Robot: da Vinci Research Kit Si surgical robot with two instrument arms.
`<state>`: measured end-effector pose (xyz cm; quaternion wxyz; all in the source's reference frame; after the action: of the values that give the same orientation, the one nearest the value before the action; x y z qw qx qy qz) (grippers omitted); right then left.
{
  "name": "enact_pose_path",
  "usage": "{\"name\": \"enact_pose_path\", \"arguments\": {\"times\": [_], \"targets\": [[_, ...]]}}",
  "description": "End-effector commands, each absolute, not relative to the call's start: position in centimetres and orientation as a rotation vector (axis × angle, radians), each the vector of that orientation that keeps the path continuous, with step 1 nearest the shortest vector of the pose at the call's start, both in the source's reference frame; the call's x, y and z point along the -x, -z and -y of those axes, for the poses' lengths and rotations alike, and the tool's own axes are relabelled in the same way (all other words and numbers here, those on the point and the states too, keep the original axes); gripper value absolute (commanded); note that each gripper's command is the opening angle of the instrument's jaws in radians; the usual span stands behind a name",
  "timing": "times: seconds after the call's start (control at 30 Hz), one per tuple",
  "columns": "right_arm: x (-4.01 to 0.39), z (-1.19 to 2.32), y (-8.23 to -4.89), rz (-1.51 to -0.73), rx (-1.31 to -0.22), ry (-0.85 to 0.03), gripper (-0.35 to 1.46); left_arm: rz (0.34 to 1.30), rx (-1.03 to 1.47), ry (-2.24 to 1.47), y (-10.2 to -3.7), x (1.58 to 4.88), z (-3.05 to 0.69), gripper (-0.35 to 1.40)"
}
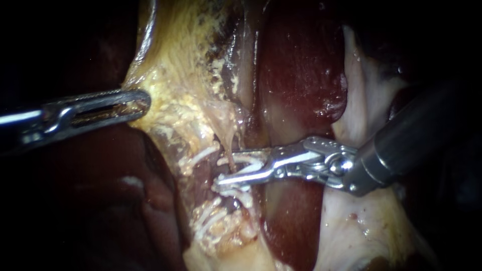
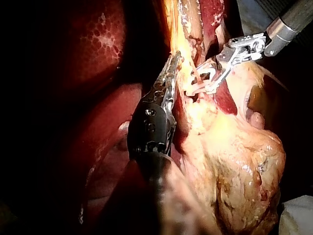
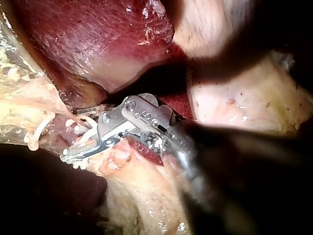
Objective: Clipping third clip right tube
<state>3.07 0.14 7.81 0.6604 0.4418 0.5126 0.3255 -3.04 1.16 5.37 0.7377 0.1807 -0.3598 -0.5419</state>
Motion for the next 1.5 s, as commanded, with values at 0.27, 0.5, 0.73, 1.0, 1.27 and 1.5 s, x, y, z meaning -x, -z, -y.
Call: {"name": "enact_pose_path", "arguments": {"times": [0.27,0.5,0.73,1.0,1.27,1.5], "targets": [[-3.19,-0.13,-7.68,-1.199,-1.081,-0.738,0.56,0.790,-0.397,1.189,-5.37,3.04,-1.16,-0.35],[-3.26,-0.17,-7.70,-1.211,-1.086,-0.767,0.55,0.790,-0.397,1.189,-5.37,3.04,-1.16,-0.35],[-3.25,-0.26,-7.66,-1.222,-1.087,-0.780,0.50,0.790,-0.397,1.190,-5.37,3.04,-1.16,-0.35],[-3.22,-0.34,-7.67,-1.224,-1.078,-0.804,0.42,0.790,-0.397,1.190,-5.37,3.04,-1.16,-0.35],[-3.08,-0.40,-7.76,-1.146,-1.002,-0.836,-0.35,0.790,-0.397,1.190,-5.37,3.05,-1.16,-0.35],[-3.05,-0.35,-7.84,-1.104,-0.965,-0.841,-0.35,0.790,-0.397,1.190,-5.37,3.05,-1.16,-0.35]]}}
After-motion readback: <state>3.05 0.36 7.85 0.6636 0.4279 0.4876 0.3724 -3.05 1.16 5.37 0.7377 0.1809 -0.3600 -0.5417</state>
